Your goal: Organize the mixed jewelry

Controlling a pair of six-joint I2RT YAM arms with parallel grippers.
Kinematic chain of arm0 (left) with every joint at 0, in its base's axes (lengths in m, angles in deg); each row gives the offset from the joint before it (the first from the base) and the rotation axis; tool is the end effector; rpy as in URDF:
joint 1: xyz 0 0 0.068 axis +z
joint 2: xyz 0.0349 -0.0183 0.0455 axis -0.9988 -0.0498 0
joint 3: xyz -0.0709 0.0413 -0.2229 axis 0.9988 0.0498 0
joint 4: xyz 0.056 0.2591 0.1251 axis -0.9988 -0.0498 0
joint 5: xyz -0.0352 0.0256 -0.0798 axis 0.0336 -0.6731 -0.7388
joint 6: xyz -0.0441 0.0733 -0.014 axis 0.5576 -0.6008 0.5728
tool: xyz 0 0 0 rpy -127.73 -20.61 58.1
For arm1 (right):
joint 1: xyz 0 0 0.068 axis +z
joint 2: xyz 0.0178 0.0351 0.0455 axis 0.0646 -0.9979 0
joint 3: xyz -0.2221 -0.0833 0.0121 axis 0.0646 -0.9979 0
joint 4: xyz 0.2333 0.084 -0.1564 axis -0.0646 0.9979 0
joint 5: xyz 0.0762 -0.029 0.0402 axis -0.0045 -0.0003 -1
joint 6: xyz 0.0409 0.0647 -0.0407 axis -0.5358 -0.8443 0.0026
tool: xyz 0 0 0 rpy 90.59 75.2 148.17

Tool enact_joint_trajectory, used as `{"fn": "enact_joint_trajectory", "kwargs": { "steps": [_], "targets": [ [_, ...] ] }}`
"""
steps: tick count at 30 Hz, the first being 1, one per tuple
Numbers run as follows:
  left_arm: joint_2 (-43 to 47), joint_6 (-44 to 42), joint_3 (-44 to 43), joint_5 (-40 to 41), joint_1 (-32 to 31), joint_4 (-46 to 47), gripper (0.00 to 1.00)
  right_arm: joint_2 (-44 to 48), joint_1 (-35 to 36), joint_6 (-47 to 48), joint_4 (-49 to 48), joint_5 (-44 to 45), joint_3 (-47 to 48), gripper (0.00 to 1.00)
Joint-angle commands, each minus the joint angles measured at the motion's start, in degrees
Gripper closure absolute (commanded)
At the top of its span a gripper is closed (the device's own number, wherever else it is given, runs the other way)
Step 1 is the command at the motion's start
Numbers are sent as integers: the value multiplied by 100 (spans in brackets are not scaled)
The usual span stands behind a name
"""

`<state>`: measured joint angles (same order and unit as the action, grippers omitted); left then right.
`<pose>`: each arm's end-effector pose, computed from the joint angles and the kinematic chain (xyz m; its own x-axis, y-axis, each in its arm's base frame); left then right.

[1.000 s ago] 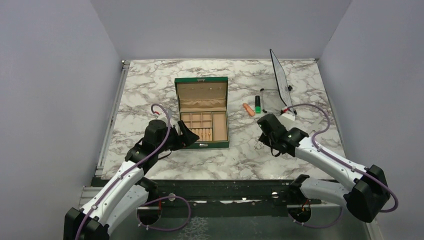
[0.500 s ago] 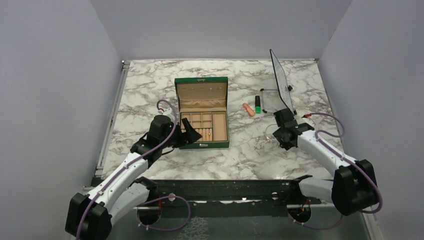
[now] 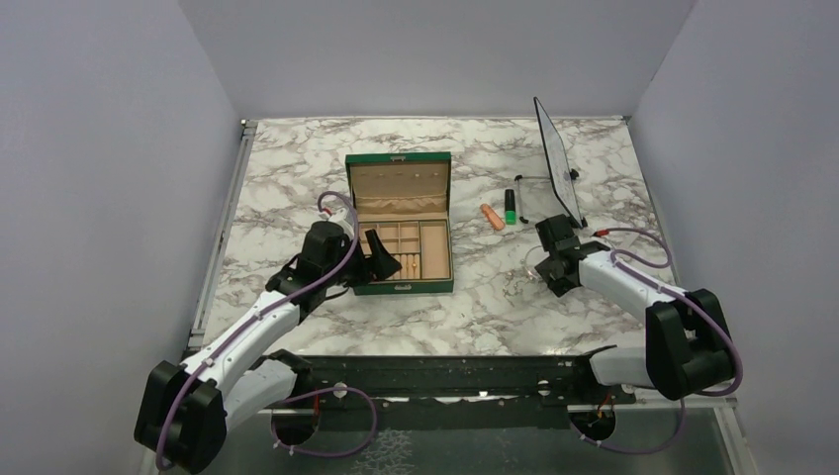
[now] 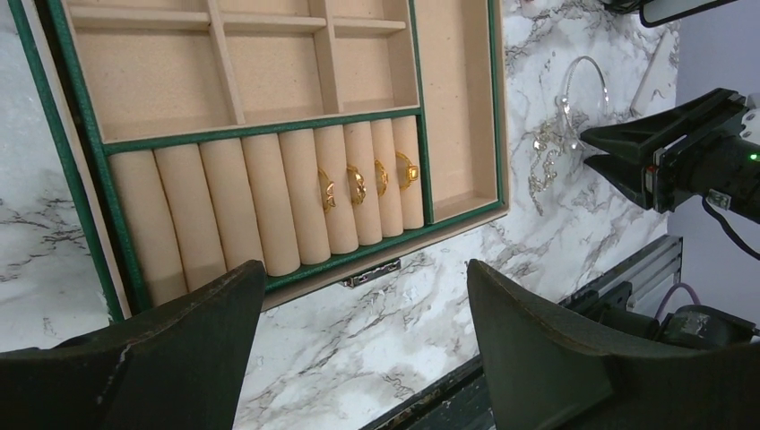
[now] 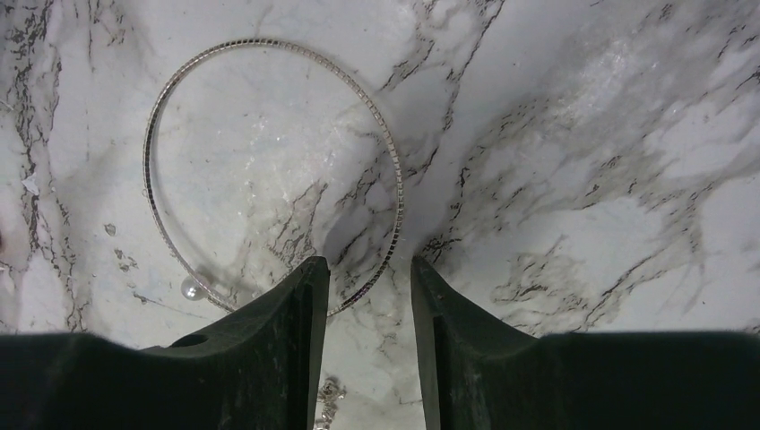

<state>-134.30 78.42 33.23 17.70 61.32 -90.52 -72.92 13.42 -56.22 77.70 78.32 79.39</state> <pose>0.2523 -0.1427 0.1479 -0.7872 -0.3048 -0.5361 0.1292 0.7685 -0.6266 0.2625 0.0477 0.0692 -0.4326 0.7665 -0.4747 0.8090 0.5624 0.1710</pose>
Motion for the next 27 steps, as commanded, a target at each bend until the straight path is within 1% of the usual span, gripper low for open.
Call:
{"fn": "enact_joint_trajectory", "kwargs": {
  "steps": [1,6,10,13,17,21,24,27],
  "targets": [
    [1,-240,-294,56,34,110,16,-5,-51,-190,-357,26,-203,60],
    [70,-295,-346,155,34,48,16,-54,-51,-315,-303,21,-210,76],
    [138,-297,-353,186,34,1,16,88,-51,-261,-259,9,-177,92],
    [168,-292,-388,190,34,-74,16,363,-53,-29,-319,-161,-176,98],
    [202,-288,-507,221,42,-190,16,975,-52,258,-564,-597,-251,99],
    [257,-244,-638,379,75,-322,16,1553,-51,760,-1219,-1274,-418,99],
    [348,-165,-741,714,102,-505,16,1784,-51,1158,-1621,-1723,-445,99],
    [527,-39,-843,1312,128,-702,16,1943,-49,1486,-1951,-2113,-454,99]
  ]
}}
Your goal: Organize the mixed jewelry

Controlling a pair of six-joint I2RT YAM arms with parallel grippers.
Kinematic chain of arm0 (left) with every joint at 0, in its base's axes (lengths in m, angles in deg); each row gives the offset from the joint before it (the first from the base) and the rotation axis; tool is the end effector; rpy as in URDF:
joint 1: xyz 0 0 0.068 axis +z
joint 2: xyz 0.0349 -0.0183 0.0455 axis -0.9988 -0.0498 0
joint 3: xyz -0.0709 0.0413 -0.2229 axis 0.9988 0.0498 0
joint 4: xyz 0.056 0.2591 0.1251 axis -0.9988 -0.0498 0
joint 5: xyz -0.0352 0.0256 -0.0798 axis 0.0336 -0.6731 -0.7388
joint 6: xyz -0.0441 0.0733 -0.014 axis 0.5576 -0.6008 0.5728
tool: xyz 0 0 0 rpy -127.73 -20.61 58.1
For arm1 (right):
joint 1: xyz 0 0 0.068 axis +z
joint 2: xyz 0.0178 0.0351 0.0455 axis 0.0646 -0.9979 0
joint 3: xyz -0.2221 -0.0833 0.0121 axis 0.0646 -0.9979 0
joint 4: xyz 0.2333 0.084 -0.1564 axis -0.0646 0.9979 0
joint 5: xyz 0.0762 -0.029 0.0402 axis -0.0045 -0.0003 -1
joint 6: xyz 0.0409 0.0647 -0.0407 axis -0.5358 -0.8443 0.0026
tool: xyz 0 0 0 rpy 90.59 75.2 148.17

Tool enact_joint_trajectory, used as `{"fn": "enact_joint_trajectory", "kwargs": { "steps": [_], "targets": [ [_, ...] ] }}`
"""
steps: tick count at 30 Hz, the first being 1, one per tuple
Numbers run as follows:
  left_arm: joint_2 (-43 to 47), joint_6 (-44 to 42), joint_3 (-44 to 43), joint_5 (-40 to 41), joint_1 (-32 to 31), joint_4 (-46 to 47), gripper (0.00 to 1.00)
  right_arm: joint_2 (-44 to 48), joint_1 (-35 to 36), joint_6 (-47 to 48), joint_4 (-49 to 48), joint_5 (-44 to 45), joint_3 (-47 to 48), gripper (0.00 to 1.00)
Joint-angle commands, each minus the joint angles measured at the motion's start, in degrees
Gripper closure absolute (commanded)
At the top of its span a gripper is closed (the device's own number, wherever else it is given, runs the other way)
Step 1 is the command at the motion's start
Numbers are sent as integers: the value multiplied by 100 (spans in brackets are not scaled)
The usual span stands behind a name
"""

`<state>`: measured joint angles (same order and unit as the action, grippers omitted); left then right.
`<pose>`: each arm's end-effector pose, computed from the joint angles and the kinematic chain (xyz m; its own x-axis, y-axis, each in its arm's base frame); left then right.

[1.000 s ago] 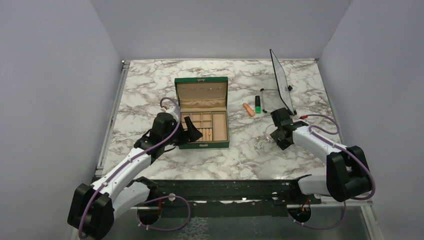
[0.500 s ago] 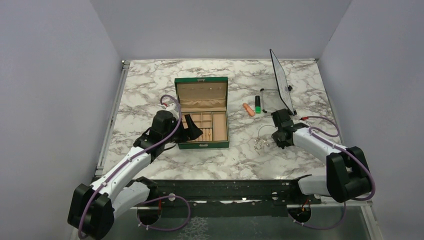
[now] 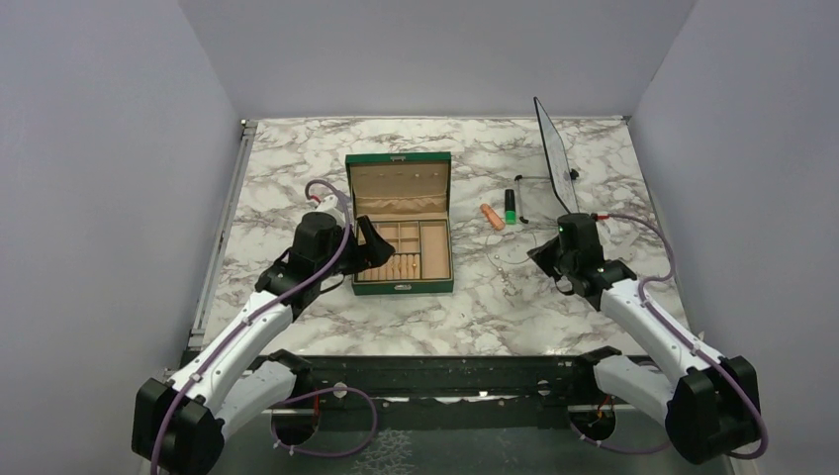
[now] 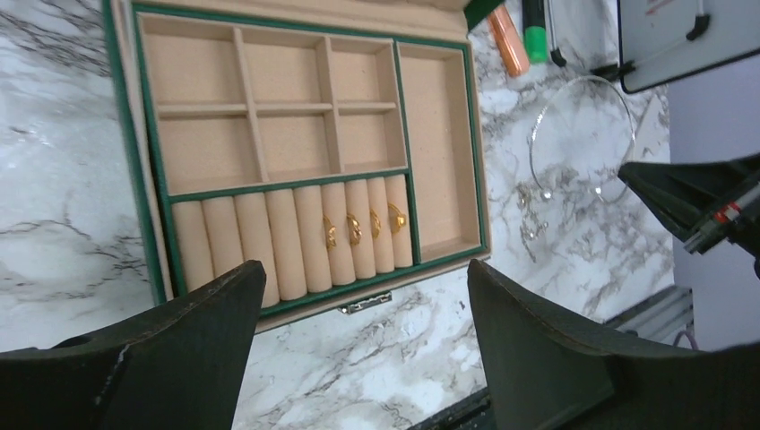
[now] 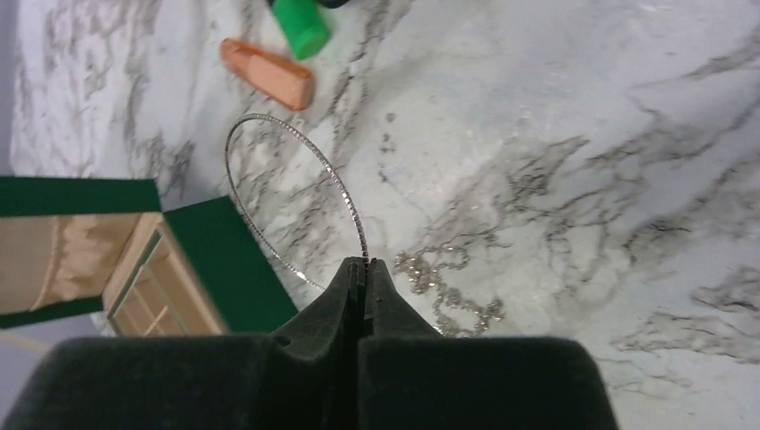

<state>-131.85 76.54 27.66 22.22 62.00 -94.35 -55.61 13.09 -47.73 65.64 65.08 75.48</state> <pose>0.2617 -0.1368 0.1899 -0.7088 -0.3326 -0.6221 0.1447 0.7945 -0.5897 0.2749 0.0674 0.1342 -0.4569 0.7696 -0.4461 0.5383 0.6385 0.5500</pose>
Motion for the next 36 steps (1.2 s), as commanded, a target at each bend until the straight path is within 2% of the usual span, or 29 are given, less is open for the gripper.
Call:
{"fn": "enact_joint_trajectory", "kwargs": {
  "steps": [1,8,11,15,21,25,30,36],
  "targets": [
    [353,185,-316,1126,67,-371,15,273,-11,740,-880,-911,-75,99],
    [654,287,-589,1955,89,-481,14,444,100,1454,-1875,-1940,-57,99],
    [332,133,-1033,2118,327,-789,12,319,459,1738,-2306,-2064,44,99],
    [-313,-58,-1770,1719,853,-1094,11,-39,1126,2051,-2705,-1772,348,99],
    [-763,-260,-2289,1695,1134,-1033,11,-1232,1852,2436,-3280,-1202,1122,99],
    [-1146,-471,-2734,1128,1459,-1261,10,-2154,2385,2843,-3585,-701,1874,99],
    [-1152,-509,-2794,698,1820,-1329,10,-3202,2812,3136,-3970,-179,2767,99],
    [-1238,-633,-2776,209,1953,-1362,10,-4171,3166,3446,-4083,371,3908,99]
  ]
}}
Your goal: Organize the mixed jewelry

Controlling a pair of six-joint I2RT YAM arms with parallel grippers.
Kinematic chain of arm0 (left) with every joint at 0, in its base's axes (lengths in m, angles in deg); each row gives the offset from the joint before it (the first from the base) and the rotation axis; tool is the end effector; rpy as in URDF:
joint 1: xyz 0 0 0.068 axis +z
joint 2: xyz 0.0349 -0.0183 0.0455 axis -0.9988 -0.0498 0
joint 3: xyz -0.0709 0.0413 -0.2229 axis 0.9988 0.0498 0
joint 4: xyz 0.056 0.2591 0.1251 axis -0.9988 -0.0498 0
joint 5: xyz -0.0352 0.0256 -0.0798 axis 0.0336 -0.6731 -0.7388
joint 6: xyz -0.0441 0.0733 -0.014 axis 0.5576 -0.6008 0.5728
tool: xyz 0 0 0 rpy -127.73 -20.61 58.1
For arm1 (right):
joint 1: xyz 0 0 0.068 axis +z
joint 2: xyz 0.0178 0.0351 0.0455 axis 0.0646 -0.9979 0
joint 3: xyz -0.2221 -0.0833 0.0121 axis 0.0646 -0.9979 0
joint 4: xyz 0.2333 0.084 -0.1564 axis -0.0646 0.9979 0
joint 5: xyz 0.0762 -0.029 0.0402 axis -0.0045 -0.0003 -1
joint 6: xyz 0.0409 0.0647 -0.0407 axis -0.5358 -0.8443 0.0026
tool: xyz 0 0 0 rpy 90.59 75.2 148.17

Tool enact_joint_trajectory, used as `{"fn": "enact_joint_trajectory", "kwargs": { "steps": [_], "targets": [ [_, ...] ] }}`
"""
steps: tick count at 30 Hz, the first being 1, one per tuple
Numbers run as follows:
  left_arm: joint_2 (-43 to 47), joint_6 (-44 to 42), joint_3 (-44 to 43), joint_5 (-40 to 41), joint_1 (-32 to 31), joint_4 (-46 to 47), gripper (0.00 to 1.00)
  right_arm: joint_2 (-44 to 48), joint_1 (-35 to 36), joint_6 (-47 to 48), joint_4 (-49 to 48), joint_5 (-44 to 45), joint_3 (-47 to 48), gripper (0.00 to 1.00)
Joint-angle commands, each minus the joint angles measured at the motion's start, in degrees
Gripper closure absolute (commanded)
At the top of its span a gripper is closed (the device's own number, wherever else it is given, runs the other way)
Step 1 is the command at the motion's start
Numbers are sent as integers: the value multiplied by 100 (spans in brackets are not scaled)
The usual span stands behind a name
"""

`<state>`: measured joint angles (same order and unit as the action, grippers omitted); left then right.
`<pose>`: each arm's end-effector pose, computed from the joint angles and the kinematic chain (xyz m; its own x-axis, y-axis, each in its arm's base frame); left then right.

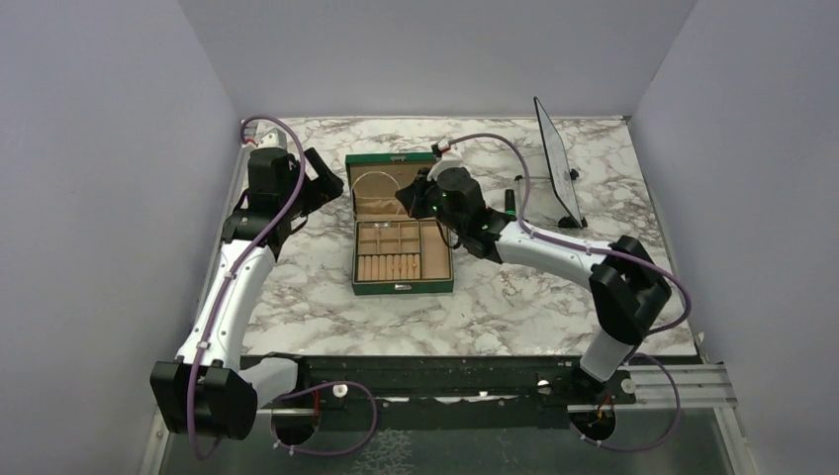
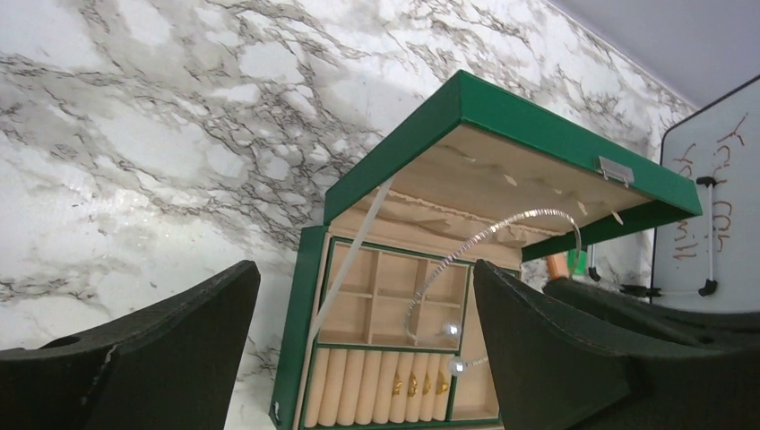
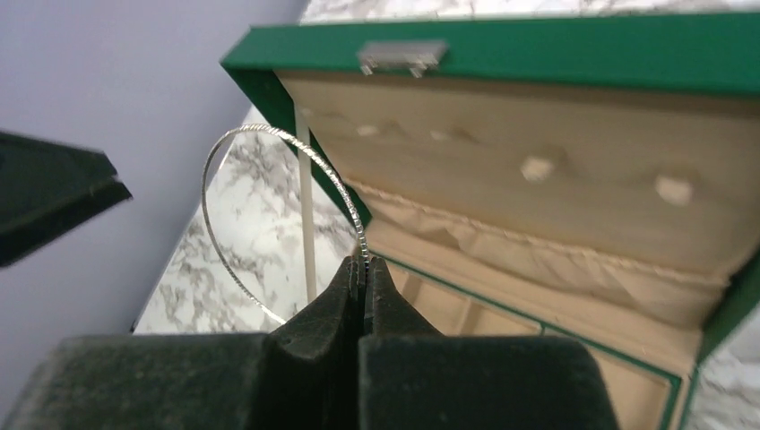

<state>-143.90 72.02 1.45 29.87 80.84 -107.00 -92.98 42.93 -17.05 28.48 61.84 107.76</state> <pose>0.3347 -0.0394 0.2874 -0.4918 -0.4952 -0.7162 -0.1551 0.8592 -0.4875 0.3233 0.3269 0.2130 -0.4704 0.2586 -0.8437 -0.4477 0.7540 0.4807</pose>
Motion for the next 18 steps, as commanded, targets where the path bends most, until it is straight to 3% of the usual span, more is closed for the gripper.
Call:
{"fn": "enact_joint_trajectory", "kwargs": {
  "steps": [1,7,18],
  "targets": [
    [-37,-191,-134,-588,84,-98,10,-567,211,412,-327,799,857,99],
    [-9,-219,-7,-730,171,-107,10,-1129,284,448,138,1491,1469,99],
    [-58,-254,171,-821,257,-69,10,-1072,301,576,-54,1684,1058,99]
  ]
}}
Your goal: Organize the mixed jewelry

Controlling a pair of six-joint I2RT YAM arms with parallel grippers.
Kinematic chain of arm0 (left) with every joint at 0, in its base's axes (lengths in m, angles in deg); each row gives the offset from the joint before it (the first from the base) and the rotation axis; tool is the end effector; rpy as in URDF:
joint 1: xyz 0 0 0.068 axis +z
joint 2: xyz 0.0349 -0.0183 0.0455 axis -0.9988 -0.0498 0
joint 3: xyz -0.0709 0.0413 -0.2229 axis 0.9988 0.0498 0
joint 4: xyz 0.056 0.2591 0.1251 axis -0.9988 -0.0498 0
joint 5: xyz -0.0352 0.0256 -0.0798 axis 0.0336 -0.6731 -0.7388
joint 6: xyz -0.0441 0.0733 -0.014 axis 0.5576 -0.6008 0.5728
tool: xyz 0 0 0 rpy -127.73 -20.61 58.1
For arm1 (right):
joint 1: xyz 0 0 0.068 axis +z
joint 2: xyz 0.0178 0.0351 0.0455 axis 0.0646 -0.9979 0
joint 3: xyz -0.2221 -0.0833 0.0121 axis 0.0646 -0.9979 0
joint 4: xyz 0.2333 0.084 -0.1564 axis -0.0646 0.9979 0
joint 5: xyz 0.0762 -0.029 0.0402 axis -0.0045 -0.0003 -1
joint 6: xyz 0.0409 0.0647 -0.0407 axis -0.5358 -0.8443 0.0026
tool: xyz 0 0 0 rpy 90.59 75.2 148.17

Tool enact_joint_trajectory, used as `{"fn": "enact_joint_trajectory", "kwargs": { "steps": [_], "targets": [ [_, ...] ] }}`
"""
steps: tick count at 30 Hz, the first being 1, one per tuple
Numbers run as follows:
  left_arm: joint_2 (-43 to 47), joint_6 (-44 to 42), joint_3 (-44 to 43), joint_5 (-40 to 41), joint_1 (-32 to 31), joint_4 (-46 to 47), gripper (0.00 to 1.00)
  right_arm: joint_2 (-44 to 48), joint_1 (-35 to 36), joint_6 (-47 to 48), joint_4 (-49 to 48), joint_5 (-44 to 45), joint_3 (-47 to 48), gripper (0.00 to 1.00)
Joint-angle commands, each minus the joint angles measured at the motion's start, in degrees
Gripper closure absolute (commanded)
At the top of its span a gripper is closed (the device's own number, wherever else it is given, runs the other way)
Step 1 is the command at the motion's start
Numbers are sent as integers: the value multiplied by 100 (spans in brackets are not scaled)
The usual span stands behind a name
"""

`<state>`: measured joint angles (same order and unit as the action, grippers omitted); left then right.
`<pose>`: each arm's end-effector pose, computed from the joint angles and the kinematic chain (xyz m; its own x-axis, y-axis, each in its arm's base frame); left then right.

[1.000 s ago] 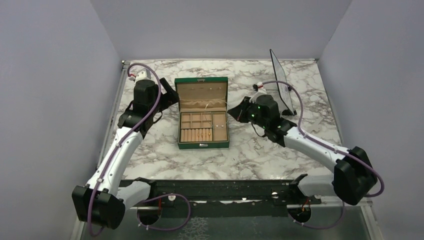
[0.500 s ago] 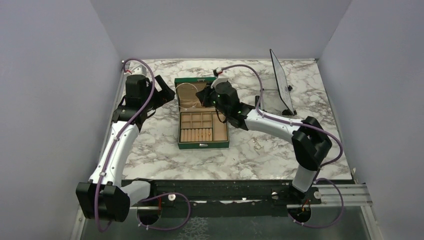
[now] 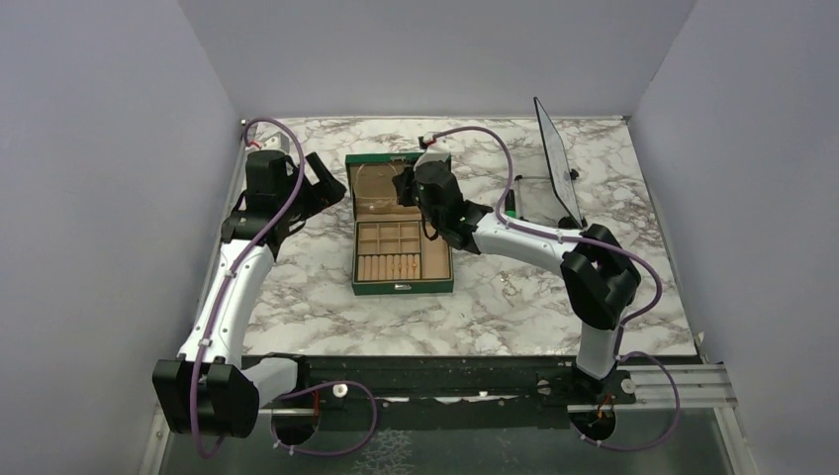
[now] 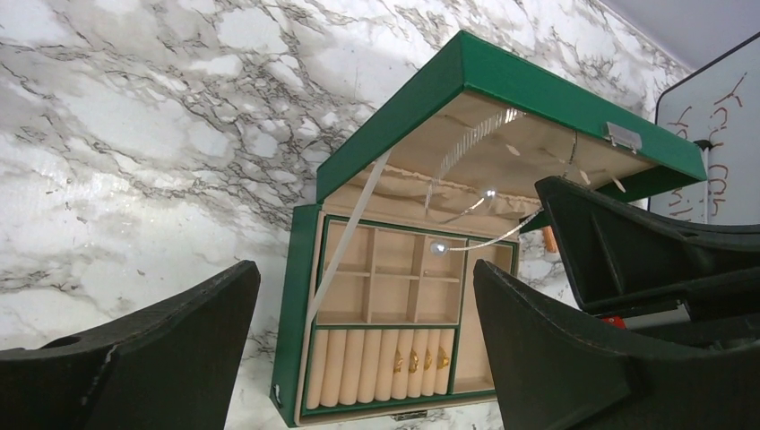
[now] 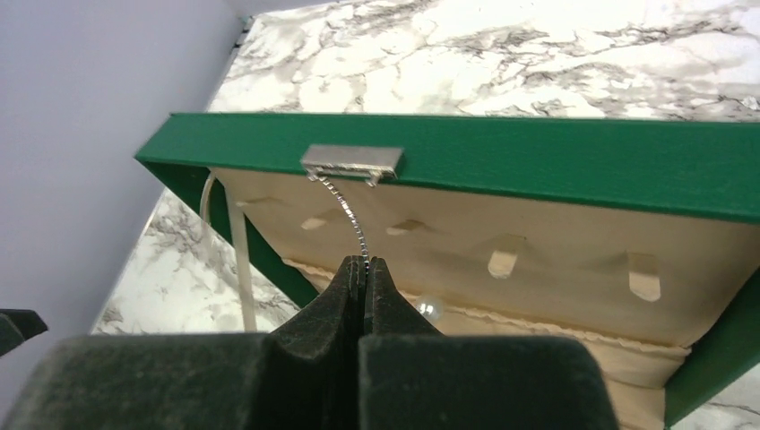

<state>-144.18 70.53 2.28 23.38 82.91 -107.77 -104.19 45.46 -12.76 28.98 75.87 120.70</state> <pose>0.3339 -0.0358 0.2786 -0.5515 -0.4795 -0.6826 -0.1082 0.8525 -0.5114 0.3498 0.3609 0.2165 -0.3406 0.2574 -0.9043 -0.3450 0.8605 0.3749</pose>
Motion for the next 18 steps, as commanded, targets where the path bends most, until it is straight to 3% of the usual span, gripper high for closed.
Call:
{"fn": "enact_joint_trajectory", "kwargs": {
  "steps": [1,18],
  "targets": [
    [-34,-112,108,-172,52,10,10,66,45,144,-132,300,-278,99],
    [4,-79,277,-316,86,66,10,21,46,-222,1,689,-181,99]
  ]
}}
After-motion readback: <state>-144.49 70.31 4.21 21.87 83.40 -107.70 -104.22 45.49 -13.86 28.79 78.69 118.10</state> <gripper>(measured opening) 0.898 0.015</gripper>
